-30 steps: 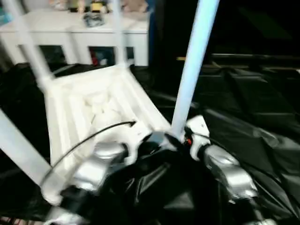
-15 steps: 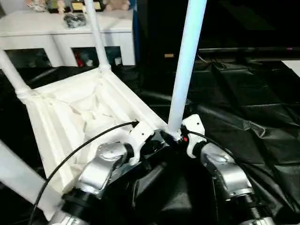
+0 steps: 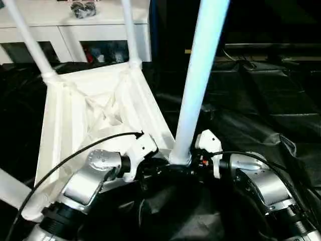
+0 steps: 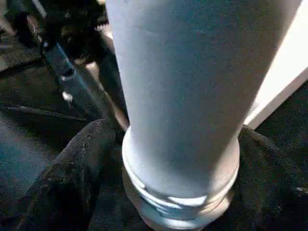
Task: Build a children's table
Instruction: Rotate leg to tighten
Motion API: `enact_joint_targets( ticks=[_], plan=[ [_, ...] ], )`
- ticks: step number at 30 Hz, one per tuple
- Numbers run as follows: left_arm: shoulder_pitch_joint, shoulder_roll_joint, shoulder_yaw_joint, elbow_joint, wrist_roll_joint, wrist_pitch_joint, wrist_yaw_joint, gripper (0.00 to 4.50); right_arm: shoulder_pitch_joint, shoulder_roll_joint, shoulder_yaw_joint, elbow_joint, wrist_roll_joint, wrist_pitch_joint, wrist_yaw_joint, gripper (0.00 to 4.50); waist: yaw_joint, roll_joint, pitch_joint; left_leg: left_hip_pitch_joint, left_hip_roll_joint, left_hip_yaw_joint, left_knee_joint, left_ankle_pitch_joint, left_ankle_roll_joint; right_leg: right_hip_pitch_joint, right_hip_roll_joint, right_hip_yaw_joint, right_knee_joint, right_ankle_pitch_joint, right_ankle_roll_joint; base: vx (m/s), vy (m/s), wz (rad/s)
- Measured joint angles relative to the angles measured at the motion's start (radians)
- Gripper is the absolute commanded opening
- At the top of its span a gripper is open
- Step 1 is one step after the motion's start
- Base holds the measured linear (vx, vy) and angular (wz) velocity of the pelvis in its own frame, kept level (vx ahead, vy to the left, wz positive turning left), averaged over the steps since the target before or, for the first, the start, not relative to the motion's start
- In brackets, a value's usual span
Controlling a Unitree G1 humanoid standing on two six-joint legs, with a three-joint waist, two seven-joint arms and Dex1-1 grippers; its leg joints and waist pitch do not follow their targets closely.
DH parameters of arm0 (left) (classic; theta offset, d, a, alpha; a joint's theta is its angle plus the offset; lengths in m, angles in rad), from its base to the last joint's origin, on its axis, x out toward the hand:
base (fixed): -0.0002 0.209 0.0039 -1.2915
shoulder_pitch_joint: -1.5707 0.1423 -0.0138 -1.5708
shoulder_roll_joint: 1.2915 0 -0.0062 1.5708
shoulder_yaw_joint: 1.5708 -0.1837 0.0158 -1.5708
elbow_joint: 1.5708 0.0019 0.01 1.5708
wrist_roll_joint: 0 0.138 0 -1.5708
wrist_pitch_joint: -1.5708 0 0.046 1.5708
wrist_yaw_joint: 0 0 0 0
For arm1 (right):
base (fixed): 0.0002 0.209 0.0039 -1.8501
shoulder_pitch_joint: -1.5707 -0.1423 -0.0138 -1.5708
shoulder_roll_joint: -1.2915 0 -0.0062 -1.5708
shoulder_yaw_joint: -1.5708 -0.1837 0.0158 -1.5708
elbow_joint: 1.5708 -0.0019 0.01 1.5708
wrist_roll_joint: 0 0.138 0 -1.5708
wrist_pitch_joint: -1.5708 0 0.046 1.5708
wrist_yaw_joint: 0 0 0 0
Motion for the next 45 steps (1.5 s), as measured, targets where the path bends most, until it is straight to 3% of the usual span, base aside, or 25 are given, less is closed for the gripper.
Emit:
enact_joint_targets(
  ticks=[10, 20, 28, 33, 37, 45],
  plan=[
    [0.024, 0.062, 0.001, -0.035, -0.007, 0.044, -0.005, 0.95, 0.003, -0.002, 0.017, -0.002, 0.001, 0.001, 0.018, 3.89, -0.001, -0.002, 0.002, 0.005, 0.0, 0.001, 0.0, 0.0, -0.01, 0.003, -0.001, 0.001, 0.002, 0.004, 0.0, 0.0, 0.0, 0.0],
    [0.042, 0.107, -0.004, -0.005, -0.004, -0.049, -0.026, 0.95, 0.008, -0.01, 0.018, -0.002, 0.007, -0.007, 0.022, 3.89, 0.0, -0.002, 0.002, 0.004, 0.0, 0.001, 0.002, 0.001, -0.01, 0.003, -0.001, 0.001, 0.002, 0.004, 0.0, 0.0, 0.0, 0.0],
    [0.043, 0.124, -0.003, 0.044, -0.015, -0.143, -0.07, 0.22, 0.008, -0.016, 0.018, -0.002, 0.008, -0.007, 0.027, 3.89, -0.002, -0.002, 0.002, 0.005, 0.001, 0.001, 0.002, 0.001, -0.01, 0.003, -0.001, 0.001, 0.005, 0.004, 0.0, 0.0, 0.0, 0.0],
    [0.043, 0.139, 0.002, 0.055, -0.036, -0.15, -0.097, 0.05, 0.009, -0.021, 0.02, -0.002, 0.009, -0.01, 0.037, 3.89, -0.01, -0.002, 0.002, 0.005, 0.001, 0.001, 0.002, 0.001, -0.01, 0.003, -0.001, 0.001, 0.006, 0.004, 0.0, 0.0, 0.0, 0.0],
    [0.043, 0.157, 0.007, 0.065, -0.045, -0.156, -0.13, 0.0, 0.008, -0.016, 0.025, 0.003, 0.01, -0.015, 0.032, 4.33, -0.017, -0.002, 0.002, 0.005, 0.001, 0.001, 0.002, 0.001, -0.01, 0.003, -0.001, 0.001, 0.006, 0.004, 0.0, 0.0, 0.0, 0.0],
    [0.034, 0.147, 0.003, 0.074, -0.046, -0.154, -0.137, 0.0, -0.046, 0.024, 0.047, 0.051, -0.013, -0.032, 0.014, 4.48, -0.015, -0.001, 0.001, 0.005, 0.001, 0.001, 0.004, 0.001, -0.01, 0.003, -0.001, 0.001, 0.006, 0.004, 0.0, 0.0, 0.0, 0.0]
  ],
)
